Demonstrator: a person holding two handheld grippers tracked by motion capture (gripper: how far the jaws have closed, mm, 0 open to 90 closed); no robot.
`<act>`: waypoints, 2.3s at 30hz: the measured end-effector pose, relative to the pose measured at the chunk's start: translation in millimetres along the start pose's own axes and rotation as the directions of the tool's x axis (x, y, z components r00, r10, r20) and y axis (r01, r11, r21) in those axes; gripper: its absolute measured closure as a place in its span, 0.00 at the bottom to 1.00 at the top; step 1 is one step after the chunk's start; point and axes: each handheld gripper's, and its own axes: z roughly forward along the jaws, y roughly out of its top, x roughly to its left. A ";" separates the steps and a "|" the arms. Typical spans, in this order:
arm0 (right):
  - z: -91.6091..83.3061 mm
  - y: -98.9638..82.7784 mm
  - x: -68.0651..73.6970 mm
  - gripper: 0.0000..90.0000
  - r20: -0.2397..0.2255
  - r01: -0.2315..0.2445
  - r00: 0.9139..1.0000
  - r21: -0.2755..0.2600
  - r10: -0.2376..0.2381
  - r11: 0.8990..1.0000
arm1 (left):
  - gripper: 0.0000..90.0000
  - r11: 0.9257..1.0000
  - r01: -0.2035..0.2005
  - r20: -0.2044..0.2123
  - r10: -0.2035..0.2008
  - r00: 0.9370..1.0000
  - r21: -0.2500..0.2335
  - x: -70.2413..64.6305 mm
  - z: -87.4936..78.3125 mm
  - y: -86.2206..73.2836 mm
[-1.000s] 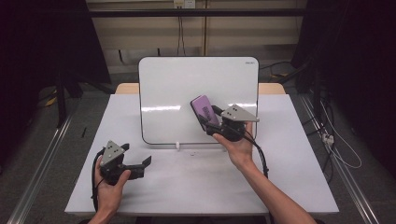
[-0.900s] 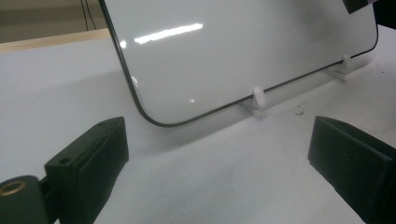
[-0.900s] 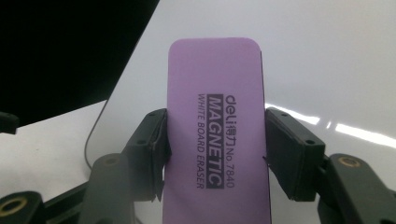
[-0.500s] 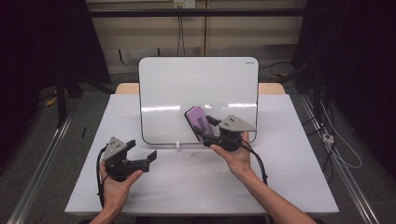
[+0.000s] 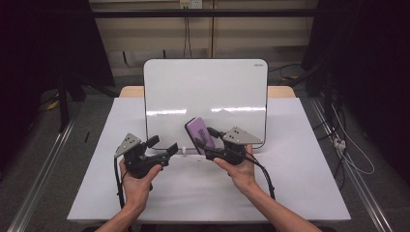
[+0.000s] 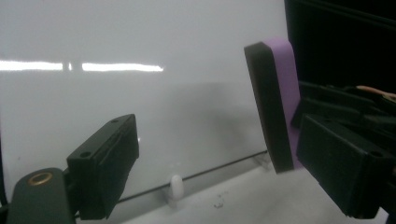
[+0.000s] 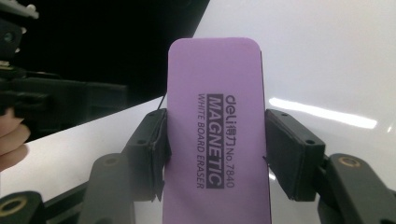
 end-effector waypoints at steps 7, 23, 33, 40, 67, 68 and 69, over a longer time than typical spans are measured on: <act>-0.7 -2.9 4.1 0.47 -0.012 -0.010 1.000 0.003 0.010 1.000 | 0.23 0.999 0.016 0.038 -0.015 0.999 -0.039 -10.2 13.5 8.4; 3.1 -10.0 9.1 0.47 0.000 -0.021 1.000 0.000 0.021 1.000 | 0.53 0.993 0.110 0.089 -0.106 0.990 -0.041 -16.6 35.1 5.0; 5.3 -11.6 9.2 0.47 0.000 -0.032 0.999 -0.013 0.032 0.999 | 0.68 0.990 0.135 0.109 -0.131 0.985 -0.033 -19.0 37.8 3.9; 4.4 -11.0 11.3 0.47 -0.003 -0.032 0.999 -0.031 0.032 0.999 | 0.72 0.991 0.133 0.126 -0.129 0.984 -0.029 -22.7 36.0 9.9; -23.9 -15.8 -10.9 0.06 0.088 0.040 0.995 0.117 -0.051 0.992 | 0.74 0.983 -0.183 0.015 0.184 0.983 -0.032 -17.7 14.6 40.0; -26.6 -16.2 -13.8 0.06 0.105 0.033 0.993 0.121 -0.046 0.992 | 0.74 0.981 -0.195 0.003 0.195 0.981 -0.024 -17.4 14.8 40.1; -29.3 -16.5 -17.3 0.06 0.120 0.028 0.992 0.121 -0.042 0.992 | 0.74 0.979 -0.202 -0.001 0.202 0.979 -0.014 -16.5 14.9 40.3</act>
